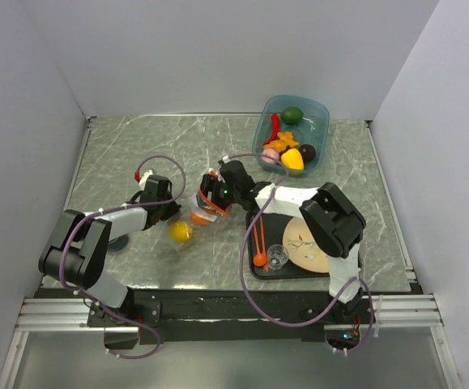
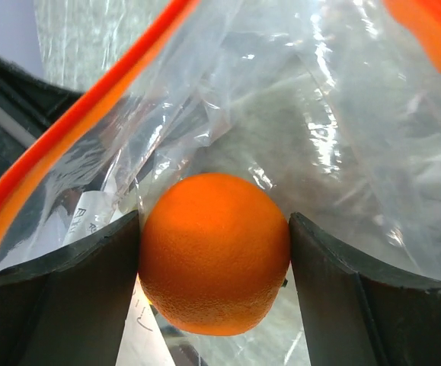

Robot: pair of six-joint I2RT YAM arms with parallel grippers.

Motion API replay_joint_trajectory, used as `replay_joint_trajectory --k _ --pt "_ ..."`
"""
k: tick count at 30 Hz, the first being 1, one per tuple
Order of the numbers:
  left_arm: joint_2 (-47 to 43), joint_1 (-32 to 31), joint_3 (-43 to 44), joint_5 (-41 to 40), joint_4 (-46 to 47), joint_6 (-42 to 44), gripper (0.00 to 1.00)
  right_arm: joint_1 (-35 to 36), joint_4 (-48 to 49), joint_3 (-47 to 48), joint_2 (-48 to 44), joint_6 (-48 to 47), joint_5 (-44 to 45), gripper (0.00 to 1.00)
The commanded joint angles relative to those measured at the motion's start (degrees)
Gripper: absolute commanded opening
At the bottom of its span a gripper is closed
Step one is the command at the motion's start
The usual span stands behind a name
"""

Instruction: Open the zip-top bag and remove the fake food

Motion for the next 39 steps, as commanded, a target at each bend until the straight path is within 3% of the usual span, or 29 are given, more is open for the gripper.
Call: replay_joint_trajectory --k 1,7,13,20,27,34,39 --pt "-0.9 -0.1 0.5 -1.8 -0.9 1.1 0.01 -1.3 -0.4 -0.2 -4.7 -2.1 2.8 0.76" --pt "-5.5 -0.1 0.0 0.6 -0.6 3.0 0.01 -1.3 -1.9 0.8 -2.8 -3.1 2.8 0.86" --pt "-13.5 -0.6 0.5 0.5 -6.4 4.8 0.01 -1.3 -1.9 -0.3 -4.9 -3.9 2.7 0.96" --pt "-20.8 -5.2 -0.4 -1.0 -11.6 3.3 0.01 -1.3 -4.5 -0.6 -5.8 -4.6 2.9 0.93" --pt "-22.7 -10.6 -2.3 0.1 -9.7 0.0 0.01 -2.4 -6.6 -1.6 -5.6 -4.2 4.1 0.79" --pt "-18.4 -14.3 -3.3 -0.8 -7.0 -2.2 0.01 -2.3 -7.7 -1.8 -5.9 -6.1 2.4 0.79" --pt "-15.5 -15.6 -3.8 -1.0 -5.2 -3.1 0.01 -1.9 -10.6 -1.2 -7.0 -10.0 1.7 0.85"
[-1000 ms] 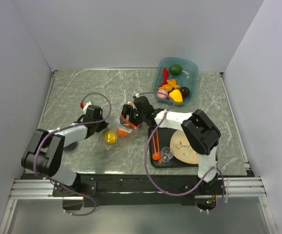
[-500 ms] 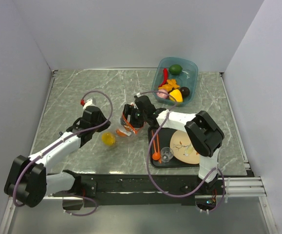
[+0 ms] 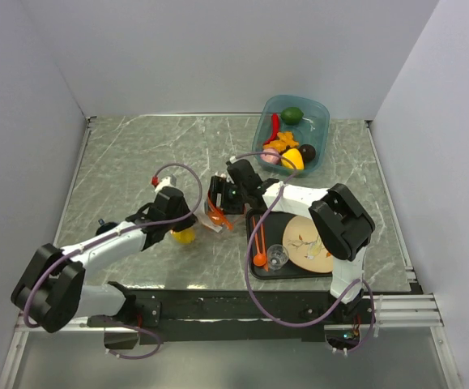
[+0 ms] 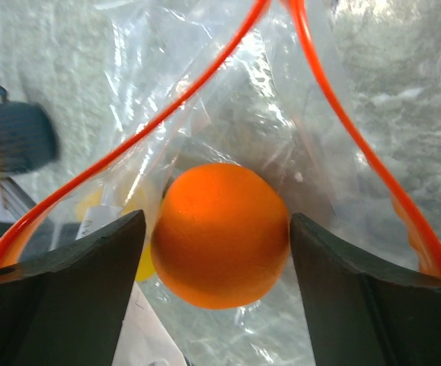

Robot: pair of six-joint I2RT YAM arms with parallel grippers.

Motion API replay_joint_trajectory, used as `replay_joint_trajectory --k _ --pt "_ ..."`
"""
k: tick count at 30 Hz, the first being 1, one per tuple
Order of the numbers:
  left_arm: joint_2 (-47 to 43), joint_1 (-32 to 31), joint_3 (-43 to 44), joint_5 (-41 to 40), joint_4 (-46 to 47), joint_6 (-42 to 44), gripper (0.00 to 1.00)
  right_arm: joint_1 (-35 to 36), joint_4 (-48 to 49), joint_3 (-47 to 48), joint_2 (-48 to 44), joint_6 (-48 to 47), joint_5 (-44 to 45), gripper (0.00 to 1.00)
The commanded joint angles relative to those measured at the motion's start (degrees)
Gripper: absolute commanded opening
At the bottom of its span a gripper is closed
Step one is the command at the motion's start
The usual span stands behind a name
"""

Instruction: Open the zip-top bag and remove the fake food

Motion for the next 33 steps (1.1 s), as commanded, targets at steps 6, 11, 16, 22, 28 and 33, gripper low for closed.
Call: replay_joint_trajectory --k 6,11,16,22,28,33 --pt "4.3 -2.7 -0.8 -2.6 4.3 -2.7 0.01 0.7 -5.2 0.0 -3.9 -7.1 -1.6 0.9" --pt "7.0 -3.3 -0.8 -3.2 5.9 -3.4 0.01 1.2 -6.4 0.1 -3.6 -8.0 -1.3 0.9" --pt "9.4 -4.0 -0.5 -4.8 6.2 -4.0 0.01 1.3 -5.7 0.0 -2.6 -7.3 -1.6 0.78" --pt "11.8 -3.9 1.0 -9.8 1.9 -5.1 0.01 0.4 -6.1 -0.8 -5.1 -7.1 0.8 0.59" --pt "13.5 -1.7 1.7 -10.9 1.3 -5.4 0.01 -1.7 -7.4 -1.1 -9.6 -8.2 0.6 0.58" --pt "13.8 -0.6 3.6 -9.6 1.6 -4.9 0.01 -4.2 -7.9 -2.7 -13.4 -8.8 0.1 0.57"
